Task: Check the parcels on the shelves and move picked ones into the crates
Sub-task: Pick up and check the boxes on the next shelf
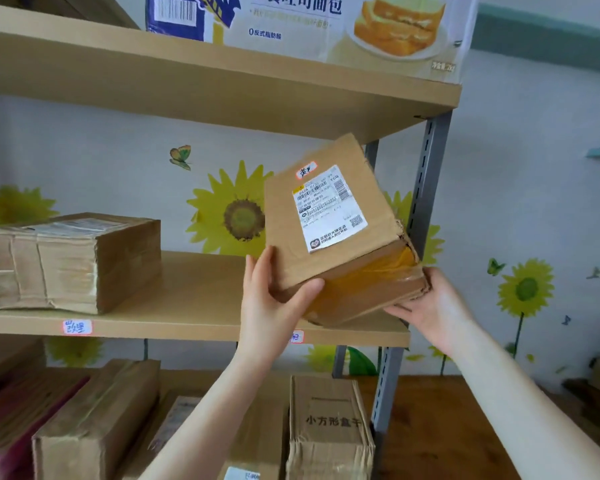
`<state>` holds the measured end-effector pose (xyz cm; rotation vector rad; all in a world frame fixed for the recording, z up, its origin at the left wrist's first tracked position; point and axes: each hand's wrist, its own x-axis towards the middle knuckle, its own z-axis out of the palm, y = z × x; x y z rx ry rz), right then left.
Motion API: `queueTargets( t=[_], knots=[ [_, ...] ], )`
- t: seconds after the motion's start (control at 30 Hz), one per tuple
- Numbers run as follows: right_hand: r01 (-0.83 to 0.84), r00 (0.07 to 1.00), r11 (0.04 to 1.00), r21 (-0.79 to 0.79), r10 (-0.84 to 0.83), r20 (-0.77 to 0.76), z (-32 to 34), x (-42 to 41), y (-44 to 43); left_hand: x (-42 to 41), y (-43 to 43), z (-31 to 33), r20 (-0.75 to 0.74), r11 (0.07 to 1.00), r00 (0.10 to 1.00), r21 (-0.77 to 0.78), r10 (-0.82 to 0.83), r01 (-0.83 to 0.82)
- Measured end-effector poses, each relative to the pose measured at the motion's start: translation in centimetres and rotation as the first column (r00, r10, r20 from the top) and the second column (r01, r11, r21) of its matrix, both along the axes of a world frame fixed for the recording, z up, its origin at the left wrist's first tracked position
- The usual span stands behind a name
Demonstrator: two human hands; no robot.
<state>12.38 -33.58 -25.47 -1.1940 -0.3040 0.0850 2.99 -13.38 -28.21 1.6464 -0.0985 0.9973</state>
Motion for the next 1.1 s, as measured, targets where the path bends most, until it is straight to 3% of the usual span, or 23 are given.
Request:
queueTargets(
  t=[0.1,0.17,0.23,0.27,0.47,0.6,0.7,0.77,0.83,0.9,1.0,1.1],
  knots=[
    [0.06,0.996,0.994,0.088,-0.065,0.054,-1.3,-0.5,-0.5,-0.2,-0.7,0.2,0.01,0.975,0.995,-0.2,-0.096,0.096],
    [0.219,0.971,0.975,-0.046,-0.213,0.109,-2.1,-0.8,-0.6,-0.1,-1.2,0.3,0.016,0.955,0.992,-0.269,-0.126,0.126],
    [0.389,0.917,0.877,-0.284,-0.338,0.21,-2.9,-1.2,-0.6,0.0,-1.7,0.3,0.028,0.963,0.989,-0.224,-0.146,0.148],
    [0.431,0.899,0.844,-0.32,-0.371,0.232,-3.3,-1.3,-0.6,0.0,-1.9,0.2,0.046,0.968,0.986,-0.188,-0.158,0.164],
    [0.503,0.86,0.832,-0.235,-0.453,0.236,-3.0,-1.1,-0.1,0.4,-2.0,0.2,0.068,0.968,0.978,-0.142,-0.198,0.206],
    [0.256,0.956,0.967,0.018,-0.256,0.141,-3.0,-1.0,0.0,1.0,-1.1,-0.5,-0.013,0.98,0.981,-0.063,-0.191,0.19],
    [0.178,0.964,0.976,-0.123,-0.148,0.222,-3.7,-0.6,-0.1,2.7,-0.2,-1.1,-0.071,0.985,0.988,0.103,-0.134,0.141],
    [0.34,0.918,0.9,-0.273,-0.254,0.304,-4.2,-0.2,0.0,4.1,-0.1,-1.5,-0.122,0.977,0.986,0.167,-0.115,0.135],
    [0.552,0.797,0.758,-0.347,-0.357,0.487,-4.2,0.3,-0.3,5.3,-0.2,-1.9,-0.145,0.972,0.986,0.209,-0.08,0.109],
    [0.648,0.722,0.637,-0.417,-0.341,0.602,-4.1,1.0,-0.6,6.2,-0.4,-2.4,-0.14,0.967,0.989,0.241,-0.046,0.079],
    [0.675,0.694,0.6,-0.43,-0.316,0.648,-4.4,2.2,-1.0,6.7,-0.6,-2.7,-0.121,0.959,0.993,0.281,0.01,0.025],
    [0.657,0.705,0.671,-0.344,-0.386,0.594,-4.9,2.6,-1.0,6.2,-0.9,-2.6,-0.127,0.964,0.992,0.264,0.022,0.012]
  ],
)
